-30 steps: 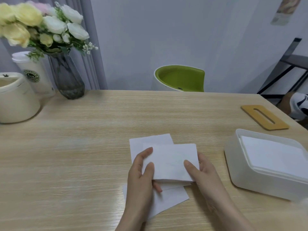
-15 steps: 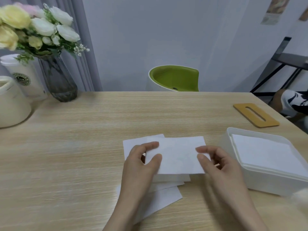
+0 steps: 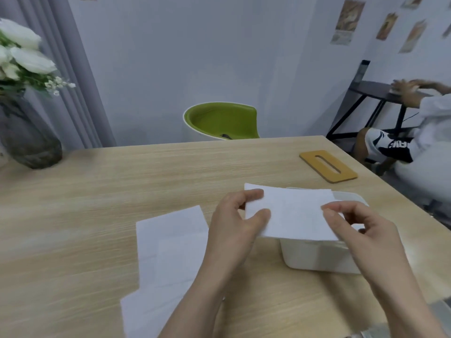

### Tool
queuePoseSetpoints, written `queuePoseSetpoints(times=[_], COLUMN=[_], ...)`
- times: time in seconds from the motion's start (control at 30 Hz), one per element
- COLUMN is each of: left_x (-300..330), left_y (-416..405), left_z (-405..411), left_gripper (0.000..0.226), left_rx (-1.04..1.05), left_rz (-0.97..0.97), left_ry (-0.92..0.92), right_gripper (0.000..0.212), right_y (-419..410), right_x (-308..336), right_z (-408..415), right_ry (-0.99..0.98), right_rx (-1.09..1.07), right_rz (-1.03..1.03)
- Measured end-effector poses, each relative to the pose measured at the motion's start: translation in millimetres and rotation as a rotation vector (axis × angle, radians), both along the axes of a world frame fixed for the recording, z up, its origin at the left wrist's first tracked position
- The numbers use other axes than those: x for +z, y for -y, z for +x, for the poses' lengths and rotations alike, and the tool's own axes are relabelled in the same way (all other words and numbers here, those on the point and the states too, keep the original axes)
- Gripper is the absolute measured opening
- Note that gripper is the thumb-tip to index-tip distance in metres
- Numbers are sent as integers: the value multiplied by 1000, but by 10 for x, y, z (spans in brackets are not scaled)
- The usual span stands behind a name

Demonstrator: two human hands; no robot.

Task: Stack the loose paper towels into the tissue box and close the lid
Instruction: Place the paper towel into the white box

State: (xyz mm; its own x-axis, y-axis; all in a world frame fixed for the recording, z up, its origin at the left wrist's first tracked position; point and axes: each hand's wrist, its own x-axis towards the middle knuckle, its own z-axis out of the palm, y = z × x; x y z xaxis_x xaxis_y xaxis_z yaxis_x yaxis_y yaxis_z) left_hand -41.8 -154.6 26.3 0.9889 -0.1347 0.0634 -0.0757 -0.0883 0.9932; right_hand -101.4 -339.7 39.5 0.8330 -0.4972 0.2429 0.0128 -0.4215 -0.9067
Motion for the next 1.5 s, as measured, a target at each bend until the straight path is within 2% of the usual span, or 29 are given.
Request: queuePoseSetpoints(times=[0.17,0.33,0.4,0.63,0.73,0.87,0.97,1.03,1.13,1.33,1.5], left_x=[-6,-113,-157,-236,-276,-297,-294,-275,-262,-307,-302], left_y=[394,695,780,893,900,897,879,863,847,828,834], left_z=[52,102,102,96,124,136,112,81,27,-8,23], left_gripper=[27,31,32,48,42,38,37,36,40,58,58], left_rx=[-33,-33,-54,-79,-81,-91,-62,-57,-184,-362,-393], left_rz=[106,382,424,570,634,687,736,749,759,998,1056], left_ry=[101,338,392,447,455,464,496,591,738,758,773], right_gripper=[8,16,15,18,21,15,9,24,34,46,47], right_y=[380,653,738,855,857,855,844,795,676,623,602], right_x=[-28,-69,-96,-196,-249,-322,-373,-401,-432,-474,-467], right_z=[-43,-65,-74,-58,-28,-16,-35,-97,-190,-206,-150], right_ry=[-10,-45,-52,-93,-96,-125,-161,-122,-76,-174,-234], right_rx=[-97,-144,-165,-192,-211,-221,-276,-269,-139,-77,-83], right_rz=[-49,-119,-134,-172,-229,-311,-465,-601,-729,-784,-803])
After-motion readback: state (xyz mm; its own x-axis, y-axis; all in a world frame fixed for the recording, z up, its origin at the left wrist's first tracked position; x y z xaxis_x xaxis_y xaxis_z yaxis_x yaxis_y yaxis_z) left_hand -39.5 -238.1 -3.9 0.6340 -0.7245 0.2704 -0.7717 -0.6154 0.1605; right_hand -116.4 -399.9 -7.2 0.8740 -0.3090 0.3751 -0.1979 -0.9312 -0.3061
